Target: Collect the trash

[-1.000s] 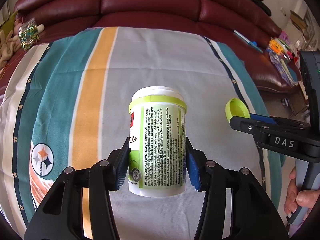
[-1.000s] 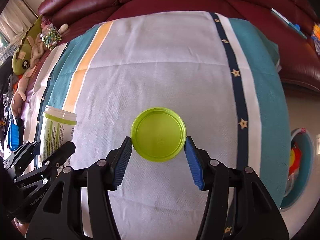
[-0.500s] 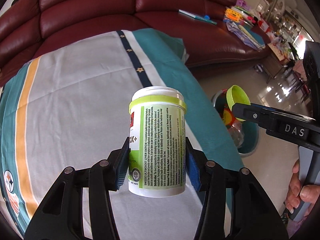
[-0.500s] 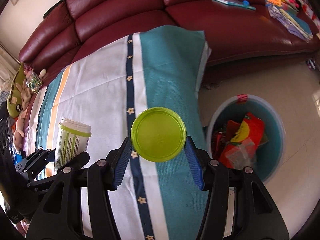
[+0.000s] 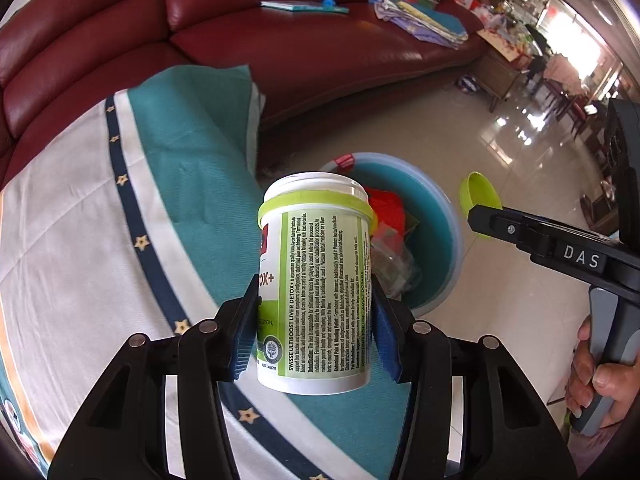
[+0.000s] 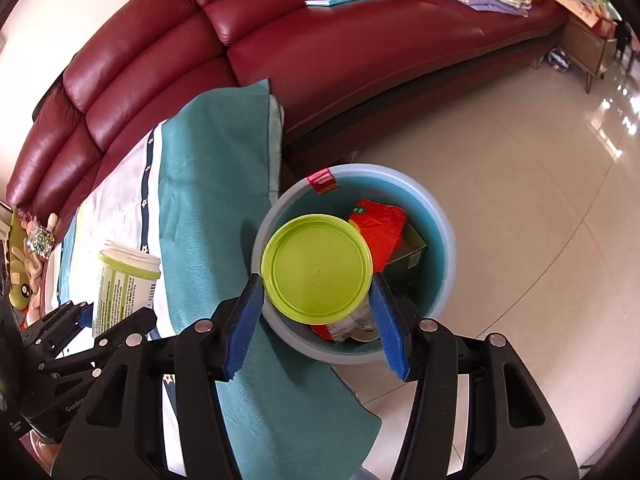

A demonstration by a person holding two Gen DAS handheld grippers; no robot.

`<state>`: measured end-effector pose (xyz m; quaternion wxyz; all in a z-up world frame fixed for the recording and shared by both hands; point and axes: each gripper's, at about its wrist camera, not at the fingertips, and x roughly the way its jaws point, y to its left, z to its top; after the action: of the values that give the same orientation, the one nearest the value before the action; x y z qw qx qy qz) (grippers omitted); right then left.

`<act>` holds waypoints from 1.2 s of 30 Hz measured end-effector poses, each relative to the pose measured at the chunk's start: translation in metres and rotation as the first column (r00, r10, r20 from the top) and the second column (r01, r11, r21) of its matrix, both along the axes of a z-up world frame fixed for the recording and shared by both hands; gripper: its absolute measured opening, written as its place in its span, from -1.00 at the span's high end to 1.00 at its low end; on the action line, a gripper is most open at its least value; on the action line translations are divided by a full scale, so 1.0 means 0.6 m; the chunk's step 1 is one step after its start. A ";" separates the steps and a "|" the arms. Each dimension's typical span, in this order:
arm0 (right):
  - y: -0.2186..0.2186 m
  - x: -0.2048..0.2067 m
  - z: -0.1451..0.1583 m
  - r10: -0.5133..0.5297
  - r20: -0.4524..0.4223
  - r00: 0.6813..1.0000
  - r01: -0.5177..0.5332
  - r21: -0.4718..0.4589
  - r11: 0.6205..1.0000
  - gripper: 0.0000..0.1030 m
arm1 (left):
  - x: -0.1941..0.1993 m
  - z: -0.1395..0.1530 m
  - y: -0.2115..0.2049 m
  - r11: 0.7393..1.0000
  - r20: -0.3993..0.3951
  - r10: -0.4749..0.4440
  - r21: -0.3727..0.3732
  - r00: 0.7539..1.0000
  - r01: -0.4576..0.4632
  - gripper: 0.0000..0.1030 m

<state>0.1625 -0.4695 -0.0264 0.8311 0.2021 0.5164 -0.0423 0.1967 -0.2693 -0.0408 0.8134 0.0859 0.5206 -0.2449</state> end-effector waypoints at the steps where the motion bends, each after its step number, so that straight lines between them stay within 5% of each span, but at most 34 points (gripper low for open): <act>1: -0.008 -0.003 -0.002 -0.005 -0.003 1.000 0.005 0.001 1.000 -0.01 | 0.001 -0.005 -0.015 1.000 -0.004 -0.012 0.004 1.000 0.012 0.01; 10: -0.059 -0.004 -0.029 -0.051 -0.029 0.998 0.052 0.016 0.999 -0.01 | 0.035 -0.061 -0.121 0.996 -0.064 -0.082 0.030 0.995 0.085 -0.02; 14: -0.071 0.006 -0.045 -0.060 -0.052 0.997 0.062 0.023 0.998 -0.01 | 0.055 -0.073 -0.144 0.994 -0.047 -0.086 0.062 0.995 0.089 -0.50; 18: -0.074 0.017 -0.056 -0.054 -0.068 0.996 0.056 0.024 0.998 -0.01 | 0.060 -0.077 -0.142 0.993 -0.027 -0.075 0.085 0.997 0.077 -0.82; 28: -0.036 0.045 -0.055 0.021 -0.067 0.998 -0.019 0.029 0.999 -0.03 | 0.041 -0.063 -0.081 0.994 -0.036 -0.017 0.112 0.999 0.021 -0.87; 31: -0.020 0.048 -0.045 0.042 -0.062 0.997 -0.041 0.014 0.999 -0.56 | 0.033 -0.053 -0.060 0.994 -0.026 0.002 0.105 1.000 0.001 -0.91; 36: -0.002 0.036 -0.028 0.048 -0.056 0.997 -0.047 0.012 0.999 -0.65 | 0.022 -0.039 -0.032 0.994 -0.028 0.038 0.101 0.999 -0.035 -0.92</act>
<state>0.1841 -0.4706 -0.0435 0.8158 0.1930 0.5445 -0.0256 0.2097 -0.2882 -0.0641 0.8045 0.1135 0.5458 -0.2049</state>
